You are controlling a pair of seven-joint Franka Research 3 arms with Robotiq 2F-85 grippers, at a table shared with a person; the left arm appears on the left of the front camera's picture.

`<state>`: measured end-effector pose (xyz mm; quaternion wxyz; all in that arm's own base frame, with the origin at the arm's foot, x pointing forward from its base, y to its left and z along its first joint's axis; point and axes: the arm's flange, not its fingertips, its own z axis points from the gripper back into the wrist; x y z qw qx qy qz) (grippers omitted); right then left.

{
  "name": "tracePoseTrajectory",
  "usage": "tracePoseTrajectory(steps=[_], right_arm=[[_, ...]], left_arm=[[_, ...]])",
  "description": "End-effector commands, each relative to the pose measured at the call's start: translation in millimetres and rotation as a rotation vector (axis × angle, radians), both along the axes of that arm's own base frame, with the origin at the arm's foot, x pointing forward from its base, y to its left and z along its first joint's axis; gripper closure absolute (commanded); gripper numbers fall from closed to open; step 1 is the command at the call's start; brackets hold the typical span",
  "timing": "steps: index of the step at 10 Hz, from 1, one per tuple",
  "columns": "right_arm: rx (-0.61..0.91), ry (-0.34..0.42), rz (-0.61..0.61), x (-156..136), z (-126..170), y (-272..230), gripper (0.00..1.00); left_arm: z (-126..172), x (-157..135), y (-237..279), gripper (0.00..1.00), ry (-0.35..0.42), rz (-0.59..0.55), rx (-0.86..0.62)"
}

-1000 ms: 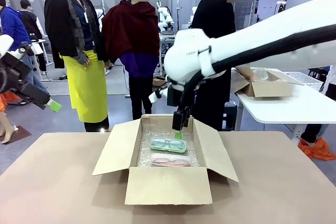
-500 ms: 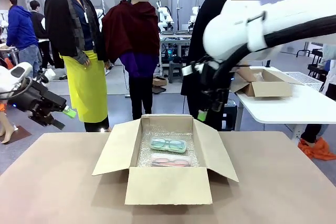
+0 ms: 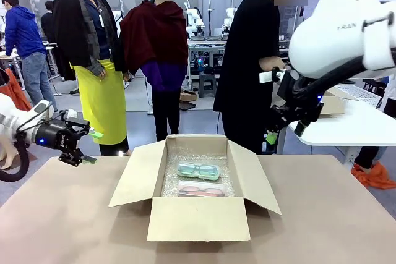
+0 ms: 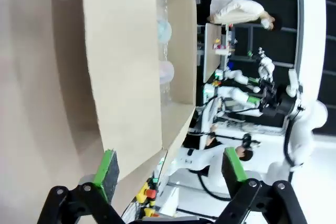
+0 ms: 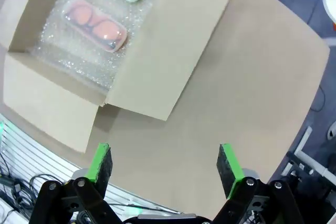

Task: Pack the glasses set securely to prepare it for shipping.
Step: Position the Package Box on the left side of the table.

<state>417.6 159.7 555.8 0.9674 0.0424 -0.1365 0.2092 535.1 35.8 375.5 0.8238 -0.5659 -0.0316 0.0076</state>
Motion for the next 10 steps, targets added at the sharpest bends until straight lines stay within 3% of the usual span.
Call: tracePoseTrajectory(steps=[1,2,3,8,9,10], right_arm=[[0.052,-0.062,-0.125,-14.3,0.2,-10.3,0.00],[0.094,-0.068,-0.164,-18.8,0.5,-17.2,0.00],[0.017,-0.020,-0.046,-6.5,3.9,-6.9,0.00],[0.017,-0.020,-0.046,-6.5,3.9,-6.9,0.00],[0.017,-0.020,-0.046,-6.5,3.9,-6.9,0.00],[0.017,-0.020,-0.046,-6.5,3.9,-6.9,0.00]], left_arm=[[0.3,7.1,10.3,0.00,-0.005,0.005,-0.051],[-3.9,9.4,13.9,0.00,-0.016,0.004,-0.069],[-8.8,5.8,4.8,0.00,0.015,0.012,-0.015],[-11.8,8.5,3.3,0.00,0.015,0.005,-0.029],[-29.3,18.1,17.7,0.00,-0.050,0.091,-0.114],[-44.9,18.5,25.6,0.00,-0.075,0.042,-0.162]])
